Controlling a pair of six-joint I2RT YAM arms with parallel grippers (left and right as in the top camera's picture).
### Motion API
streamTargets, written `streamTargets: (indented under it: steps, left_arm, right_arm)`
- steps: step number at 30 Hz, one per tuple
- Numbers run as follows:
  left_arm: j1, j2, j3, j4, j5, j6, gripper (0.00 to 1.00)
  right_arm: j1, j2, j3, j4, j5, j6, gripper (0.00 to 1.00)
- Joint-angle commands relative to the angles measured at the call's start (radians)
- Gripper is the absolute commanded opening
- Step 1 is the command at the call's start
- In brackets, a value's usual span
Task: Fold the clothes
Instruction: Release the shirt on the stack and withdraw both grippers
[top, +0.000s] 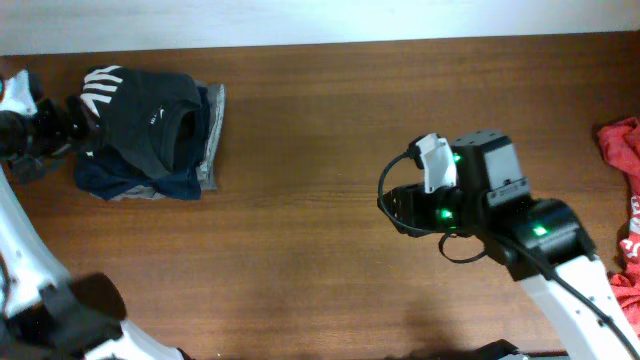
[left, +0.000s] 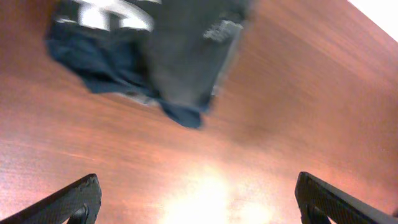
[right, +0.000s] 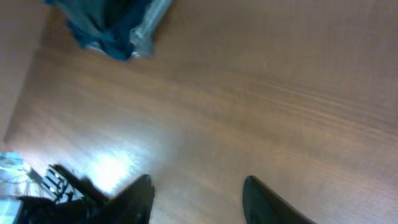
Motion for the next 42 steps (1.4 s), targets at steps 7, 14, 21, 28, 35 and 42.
streamTargets:
  steps: [7,14,21,28,35,42]
  left_arm:
    - [-0.659,-0.576,0.031,-0.041,-0.352,-0.045,0.99]
    - [-0.705,-0.695,-0.11,-0.041,-0.366,-0.176,0.99]
    - [-0.705,-0.711,-0.299,-0.041,-0.363,-0.177,0.99]
    - [-0.705,-0.679,-0.354,-0.041,-0.363,-0.177,0.99]
    - [-0.705,-0.655,-0.354,-0.041,-0.363,-0.177,0.99]
    - [-0.705,-0.655,-0.354,-0.041,-0.363,-0.177,0.99]
  right_arm:
    - [-0.002,-0.097,0.217,-0.07,-0.032,-0.022,0.9]
    - [-0.002,-0.171,0.218,-0.093,-0.084,-0.141,0.99]
    - [-0.002,-0.358,0.218,-0.096,-0.051,-0.171,0.99]
    - [-0.002,-0.396,0.217,-0.131,-0.023,-0.171,0.99]
    - [-0.002,-0.396,0.217,-0.156,-0.023,-0.171,0.99]
    - [-0.002,-0.396,0.217,-0.168,-0.023,-0.171,0.99]
